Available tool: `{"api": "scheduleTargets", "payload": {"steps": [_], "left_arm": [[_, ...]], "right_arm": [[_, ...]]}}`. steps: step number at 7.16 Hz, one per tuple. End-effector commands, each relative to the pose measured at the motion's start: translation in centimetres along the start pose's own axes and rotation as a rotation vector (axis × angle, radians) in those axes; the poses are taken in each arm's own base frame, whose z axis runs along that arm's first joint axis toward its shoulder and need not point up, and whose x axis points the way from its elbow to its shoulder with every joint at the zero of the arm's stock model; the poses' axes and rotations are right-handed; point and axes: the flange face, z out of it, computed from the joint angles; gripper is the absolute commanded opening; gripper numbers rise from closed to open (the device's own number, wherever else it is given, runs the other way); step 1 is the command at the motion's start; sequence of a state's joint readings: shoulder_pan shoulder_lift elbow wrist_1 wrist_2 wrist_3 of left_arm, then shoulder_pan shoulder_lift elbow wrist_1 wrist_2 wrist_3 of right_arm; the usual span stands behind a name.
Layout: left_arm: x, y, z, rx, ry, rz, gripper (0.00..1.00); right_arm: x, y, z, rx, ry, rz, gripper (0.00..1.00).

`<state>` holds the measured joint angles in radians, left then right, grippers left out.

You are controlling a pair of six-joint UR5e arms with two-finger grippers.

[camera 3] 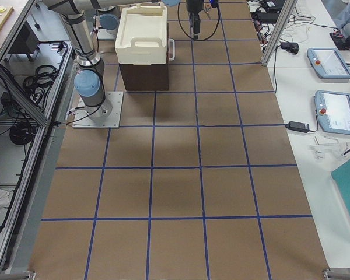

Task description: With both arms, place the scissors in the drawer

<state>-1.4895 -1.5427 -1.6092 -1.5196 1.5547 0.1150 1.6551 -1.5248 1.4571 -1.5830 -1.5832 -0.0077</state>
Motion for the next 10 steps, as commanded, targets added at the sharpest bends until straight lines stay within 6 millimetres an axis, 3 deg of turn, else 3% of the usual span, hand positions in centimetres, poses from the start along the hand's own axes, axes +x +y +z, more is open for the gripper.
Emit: {"api": "scheduleTargets", "payload": {"steps": [1, 4, 6, 8, 10], "left_arm": [[0.0, 0.0, 0.1, -0.001, 0.002, -0.003, 1.00], [-0.2, -0.4, 0.4, -0.005, -0.005, 0.006, 1.00], [-0.8, -0.5, 0.7, -0.012, -0.004, -0.005, 1.00], [-5.4, -1.3, 1.1, -0.016, -0.005, -0.043, 1.00], [-9.0, -2.9, 2.3, 0.005, -0.007, 0.047, 1.00]], "right_arm": [[0.0, 0.0, 0.0, 0.001, 0.000, 0.000, 1.00], [-0.2, -0.3, 0.3, -0.003, -0.011, 0.005, 1.00], [-0.7, -2.1, 0.9, -0.018, -0.018, -0.014, 1.00], [-1.7, -4.5, 4.7, -0.055, -0.026, -0.176, 1.00], [-3.4, -4.7, 5.8, -0.058, -0.034, -0.274, 1.00]]}}
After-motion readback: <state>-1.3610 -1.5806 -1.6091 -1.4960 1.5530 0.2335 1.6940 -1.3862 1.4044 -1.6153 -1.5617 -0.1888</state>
